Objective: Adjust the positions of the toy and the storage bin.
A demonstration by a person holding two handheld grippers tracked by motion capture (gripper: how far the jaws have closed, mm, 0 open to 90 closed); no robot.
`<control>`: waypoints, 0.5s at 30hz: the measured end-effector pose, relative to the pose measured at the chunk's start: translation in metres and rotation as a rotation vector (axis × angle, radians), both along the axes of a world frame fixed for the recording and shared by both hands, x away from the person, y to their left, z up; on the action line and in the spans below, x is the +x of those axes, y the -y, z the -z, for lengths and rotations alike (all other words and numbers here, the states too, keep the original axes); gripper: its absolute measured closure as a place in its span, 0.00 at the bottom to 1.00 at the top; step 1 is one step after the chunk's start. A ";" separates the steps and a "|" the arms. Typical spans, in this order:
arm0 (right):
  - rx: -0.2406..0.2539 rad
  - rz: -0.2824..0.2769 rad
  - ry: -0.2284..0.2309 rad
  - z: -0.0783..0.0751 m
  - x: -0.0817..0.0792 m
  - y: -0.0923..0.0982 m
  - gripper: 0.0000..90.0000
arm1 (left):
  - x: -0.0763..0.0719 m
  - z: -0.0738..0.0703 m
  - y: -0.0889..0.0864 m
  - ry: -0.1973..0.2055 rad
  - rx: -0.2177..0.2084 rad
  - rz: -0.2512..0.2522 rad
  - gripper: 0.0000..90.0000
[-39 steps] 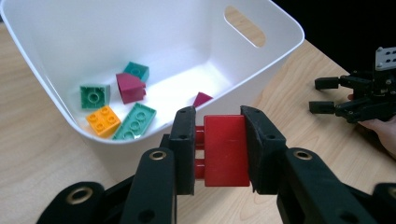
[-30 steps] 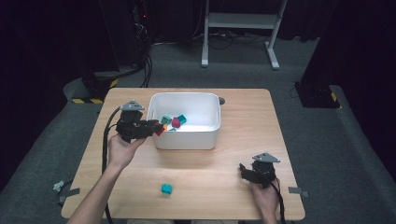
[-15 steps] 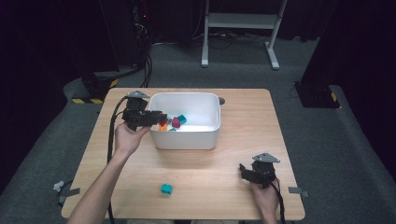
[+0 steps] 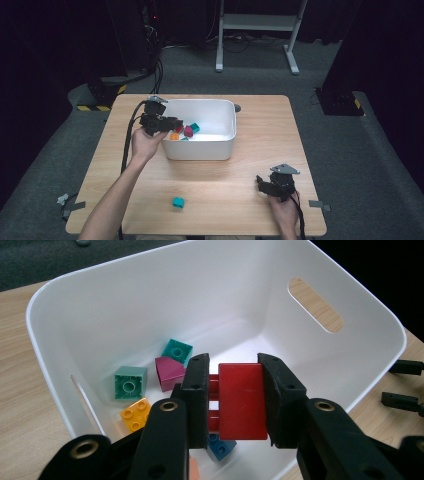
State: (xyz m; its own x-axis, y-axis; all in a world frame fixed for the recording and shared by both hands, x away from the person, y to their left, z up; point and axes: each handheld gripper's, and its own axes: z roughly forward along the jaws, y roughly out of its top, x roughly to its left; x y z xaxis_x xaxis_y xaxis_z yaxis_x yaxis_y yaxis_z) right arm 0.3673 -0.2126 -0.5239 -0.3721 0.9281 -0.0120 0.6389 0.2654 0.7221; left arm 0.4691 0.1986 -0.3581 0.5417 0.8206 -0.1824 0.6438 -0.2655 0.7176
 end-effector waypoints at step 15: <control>0.000 0.000 0.001 0.000 0.000 0.000 0.29 | 0.008 0.008 -0.001 -0.009 0.021 -0.026 0.65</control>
State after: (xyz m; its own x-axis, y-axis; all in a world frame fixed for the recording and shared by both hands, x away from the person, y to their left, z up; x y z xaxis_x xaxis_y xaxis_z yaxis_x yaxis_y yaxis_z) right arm 0.3673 -0.2126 -0.5239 -0.3717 0.9283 -0.0120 0.6385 0.2650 0.7226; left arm 0.4773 0.1995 -0.3661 0.5189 0.8378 -0.1697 0.6568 -0.2637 0.7065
